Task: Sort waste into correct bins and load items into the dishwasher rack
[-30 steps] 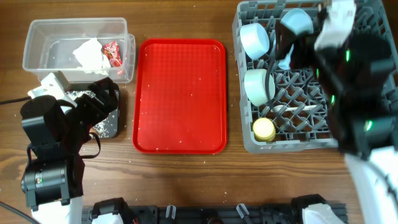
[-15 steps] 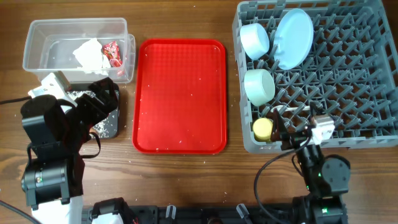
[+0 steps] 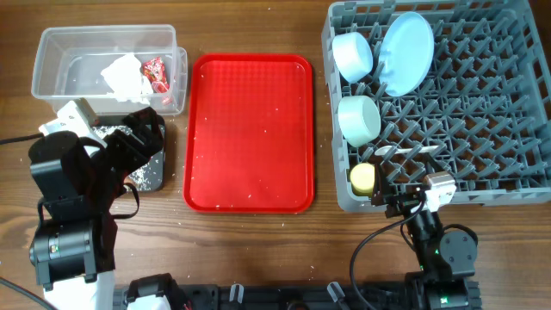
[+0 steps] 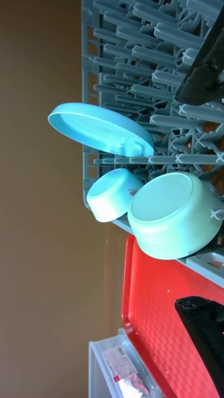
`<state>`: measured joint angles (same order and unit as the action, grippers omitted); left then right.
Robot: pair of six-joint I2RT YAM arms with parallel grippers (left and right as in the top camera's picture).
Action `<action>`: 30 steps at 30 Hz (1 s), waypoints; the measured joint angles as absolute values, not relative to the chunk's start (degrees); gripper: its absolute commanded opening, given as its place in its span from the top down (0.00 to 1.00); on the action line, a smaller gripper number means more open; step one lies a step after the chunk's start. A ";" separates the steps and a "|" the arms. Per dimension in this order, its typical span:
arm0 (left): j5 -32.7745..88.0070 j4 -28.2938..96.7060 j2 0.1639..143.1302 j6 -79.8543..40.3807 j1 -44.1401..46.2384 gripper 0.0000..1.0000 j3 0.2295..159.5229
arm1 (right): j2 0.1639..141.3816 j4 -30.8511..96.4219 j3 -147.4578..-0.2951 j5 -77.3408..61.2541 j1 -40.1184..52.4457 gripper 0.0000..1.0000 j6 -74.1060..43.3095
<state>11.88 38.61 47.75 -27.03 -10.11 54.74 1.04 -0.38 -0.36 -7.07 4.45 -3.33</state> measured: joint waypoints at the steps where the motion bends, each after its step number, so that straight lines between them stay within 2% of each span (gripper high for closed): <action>1: 11.90 38.61 47.75 -27.03 -10.11 0.00 54.74 | 1.04 -0.38 -0.36 -7.07 4.45 0.00 -3.33; 20: 11.62 38.83 47.20 -27.03 -9.41 0.00 54.74 | 1.06 -0.38 -0.36 -7.09 4.45 0.00 -3.33; 25: 9.04 38.26 39.62 -23.33 -8.60 0.00 52.16 | 1.15 -0.38 -0.36 -7.09 4.45 0.00 -3.33; 29: 8.67 30.92 30.57 -20.56 -7.70 0.00 42.26 | 1.17 -0.38 -0.36 -7.09 4.45 0.00 -3.33; 30: 8.27 25.89 27.64 -20.05 -7.11 0.00 37.71 | 1.17 -0.40 -0.36 -7.11 4.45 0.00 -3.33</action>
<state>8.27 25.89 27.64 -20.05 -7.11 37.71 1.17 -0.40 -0.36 -7.11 4.45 -3.33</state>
